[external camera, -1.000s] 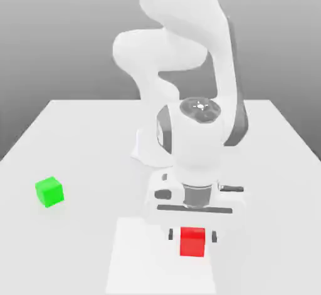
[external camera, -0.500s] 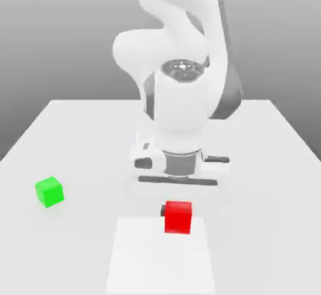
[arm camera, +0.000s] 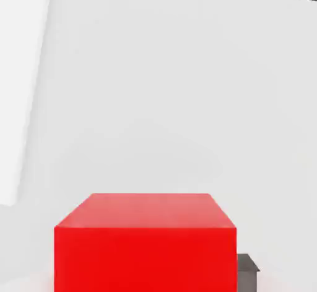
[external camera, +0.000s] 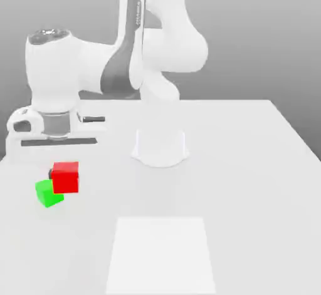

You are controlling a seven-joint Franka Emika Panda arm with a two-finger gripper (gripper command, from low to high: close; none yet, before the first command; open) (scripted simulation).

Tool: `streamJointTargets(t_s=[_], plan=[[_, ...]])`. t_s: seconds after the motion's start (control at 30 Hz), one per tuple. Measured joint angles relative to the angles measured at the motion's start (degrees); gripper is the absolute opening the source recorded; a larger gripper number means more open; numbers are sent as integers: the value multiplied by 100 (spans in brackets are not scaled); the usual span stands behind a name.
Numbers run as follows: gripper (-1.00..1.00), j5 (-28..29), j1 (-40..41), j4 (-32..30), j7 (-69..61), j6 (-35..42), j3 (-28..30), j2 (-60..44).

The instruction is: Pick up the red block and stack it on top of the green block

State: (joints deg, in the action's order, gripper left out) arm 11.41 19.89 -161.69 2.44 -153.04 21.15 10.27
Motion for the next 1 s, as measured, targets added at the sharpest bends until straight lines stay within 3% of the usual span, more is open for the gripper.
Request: streamJointTargets(t_s=[0.17, 0.27, 1.0], plan=[[-100, 167, 463, -151, -1548, 68, 805, 163], [-100, 10, 435, -178, -1934, -57, 1003, 47], [-100, -2096, -131, -137, -3444, -1194, 1062, -1339]])
